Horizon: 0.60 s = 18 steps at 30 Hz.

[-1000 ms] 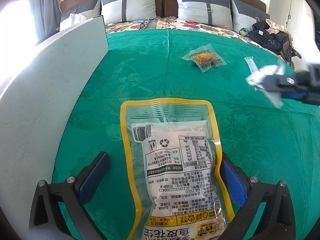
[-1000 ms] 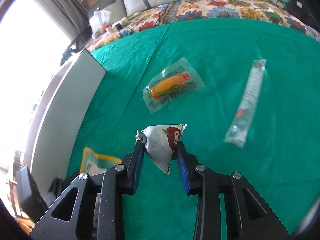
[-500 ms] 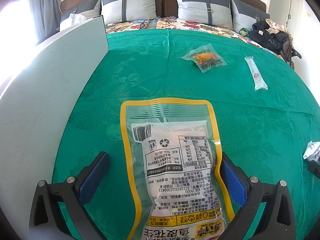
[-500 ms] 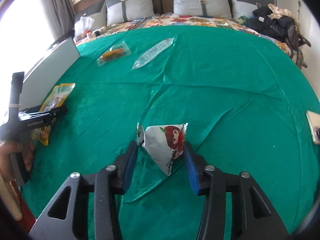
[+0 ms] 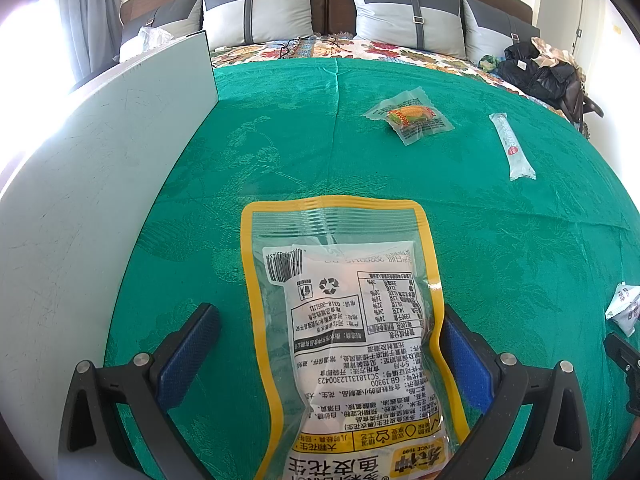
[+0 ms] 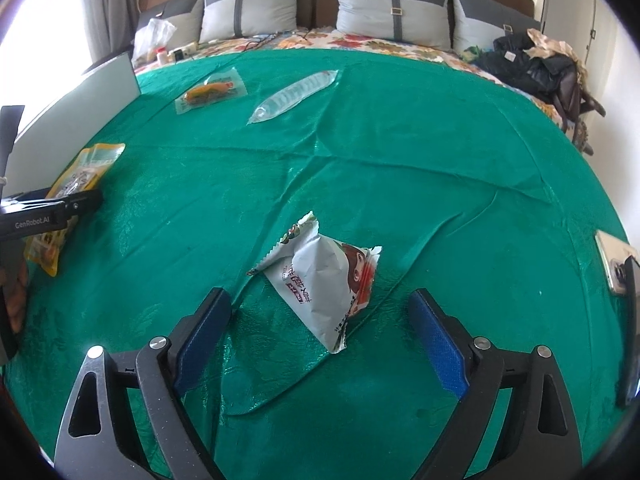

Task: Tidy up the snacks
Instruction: 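Lift the white pouch with the right tool while the left tool holds the peanut bag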

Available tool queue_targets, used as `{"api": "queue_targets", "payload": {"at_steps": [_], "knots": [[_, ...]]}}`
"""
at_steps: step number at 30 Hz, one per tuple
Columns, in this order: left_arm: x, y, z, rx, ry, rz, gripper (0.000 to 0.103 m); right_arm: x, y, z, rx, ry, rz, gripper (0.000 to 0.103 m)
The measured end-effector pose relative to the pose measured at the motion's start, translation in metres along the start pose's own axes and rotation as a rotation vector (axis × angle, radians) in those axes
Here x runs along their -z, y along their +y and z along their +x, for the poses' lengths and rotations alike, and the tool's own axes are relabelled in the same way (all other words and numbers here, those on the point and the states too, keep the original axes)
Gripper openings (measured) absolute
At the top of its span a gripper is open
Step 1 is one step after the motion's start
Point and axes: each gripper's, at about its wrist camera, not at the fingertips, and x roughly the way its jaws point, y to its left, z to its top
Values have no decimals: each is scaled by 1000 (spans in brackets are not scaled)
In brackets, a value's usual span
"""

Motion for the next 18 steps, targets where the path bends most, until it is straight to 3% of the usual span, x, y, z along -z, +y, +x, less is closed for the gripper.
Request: {"api": "queue_targets", "payload": {"at_steps": [18], "knots": [[0,0,0,0,0,-1,103,1,0,0,-2,1,0,94]]}}
